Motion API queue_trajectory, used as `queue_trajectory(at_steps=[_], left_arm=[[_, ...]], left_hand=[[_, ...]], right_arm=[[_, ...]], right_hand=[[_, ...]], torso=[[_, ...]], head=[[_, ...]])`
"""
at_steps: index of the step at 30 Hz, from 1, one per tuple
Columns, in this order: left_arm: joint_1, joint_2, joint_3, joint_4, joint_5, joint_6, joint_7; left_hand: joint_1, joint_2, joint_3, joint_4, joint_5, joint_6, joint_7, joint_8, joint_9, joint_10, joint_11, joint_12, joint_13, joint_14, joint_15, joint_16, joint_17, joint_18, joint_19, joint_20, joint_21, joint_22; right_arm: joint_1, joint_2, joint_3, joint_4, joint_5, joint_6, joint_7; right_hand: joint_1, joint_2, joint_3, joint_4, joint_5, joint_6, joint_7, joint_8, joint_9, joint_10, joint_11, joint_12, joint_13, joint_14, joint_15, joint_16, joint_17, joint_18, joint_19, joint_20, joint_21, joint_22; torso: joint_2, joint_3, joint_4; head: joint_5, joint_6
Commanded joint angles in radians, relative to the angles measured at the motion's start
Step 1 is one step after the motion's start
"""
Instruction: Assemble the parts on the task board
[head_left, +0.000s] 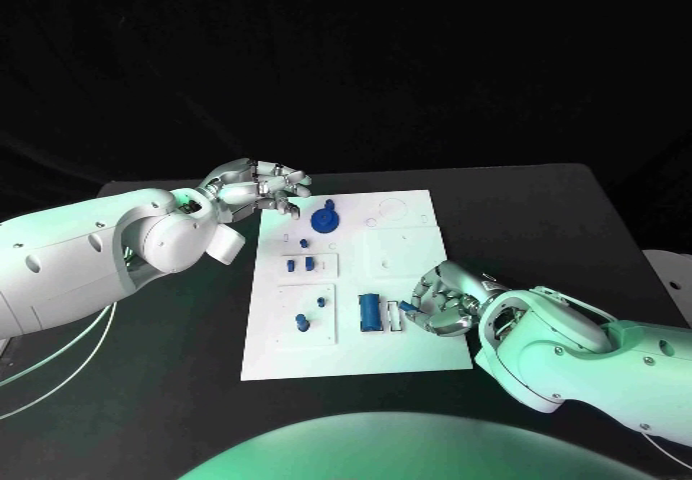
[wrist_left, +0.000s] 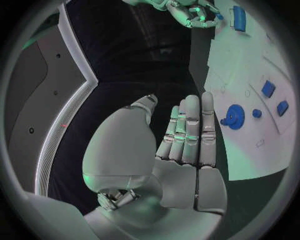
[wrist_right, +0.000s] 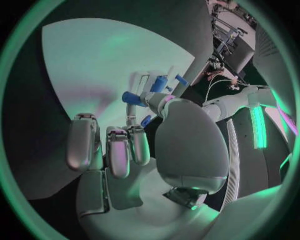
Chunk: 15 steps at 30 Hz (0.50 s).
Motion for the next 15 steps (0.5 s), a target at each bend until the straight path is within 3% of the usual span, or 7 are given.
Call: queue_trajectory(at_steps=[1,4,9,15], left_arm=[[0.0,0.002,0.001,0.004,0.0,0.016,0.006],[0.0,0.002,0.001,0.005,0.0,0.016,0.005],[0.001,0.001,0.001,0.006,0.0,0.017,0.004],[0.001,0.002,0.001,0.006,-0.001,0.027,-0.002]], left_hand=[[0.002,0.009,-0.005,-0.002,0.003,-0.006,-0.002,-0.004,0.002,-0.007,0.001,-0.002,0.001,-0.005,0.0,0.004,0.001,0.01,0.0,0.007,-0.005,-0.001],[0.002,0.009,-0.005,-0.002,0.003,-0.006,-0.002,-0.004,0.002,-0.007,0.001,-0.002,0.001,-0.005,0.0,0.004,0.001,0.01,0.0,0.007,-0.005,-0.001],[0.002,0.009,-0.005,-0.002,0.003,-0.006,-0.002,-0.004,0.002,-0.007,0.001,-0.002,0.001,-0.005,0.0,0.004,0.001,0.01,0.0,0.007,-0.005,-0.001],[0.005,0.012,-0.009,0.0,0.004,-0.007,-0.002,-0.004,0.002,-0.009,0.001,-0.002,0.003,-0.005,0.0,0.005,0.001,0.01,0.0,0.008,-0.004,-0.001]], right_arm=[[-0.001,0.015,0.0,-0.012,0.067,-0.002,0.007],[-0.003,0.03,0.0,-0.025,0.073,0.01,-0.005],[-0.004,0.047,0.0,-0.046,0.074,0.025,-0.015],[-0.005,0.066,0.0,-0.063,0.071,0.021,-0.009]], right_hand=[[-0.029,0.0,0.024,-0.017,-0.005,0.009,-0.009,0.002,-0.002,0.056,-0.005,0.007,0.188,0.104,-0.009,0.004,0.263,-0.003,0.036,-0.004,0.009,0.186],[-0.077,-0.003,0.017,-0.005,-0.005,0.019,-0.01,0.001,-0.005,0.065,-0.007,0.025,0.2,0.104,-0.01,0.004,0.263,-0.005,0.039,-0.004,0.021,0.188],[-0.1,-0.002,0.011,0.0,-0.005,0.027,-0.012,0.0,-0.008,0.066,-0.008,0.027,0.202,0.104,-0.011,0.004,0.263,-0.005,0.04,-0.005,0.025,0.189],[-0.126,-0.002,-0.002,0.006,-0.004,0.037,-0.014,-0.001,-0.011,0.068,-0.01,0.03,0.204,0.104,-0.013,0.004,0.263,-0.006,0.041,-0.006,0.029,0.19]], torso=[[0.001,0.0006,-0.0001],[0.001,0.0012,0.0009],[-0.001,-0.0001,-0.0011],[0.0,0.0015,-0.001]], head=[[0.0,0.0],[-0.001,0.0],[-0.002,0.0],[-0.001,0.0]])
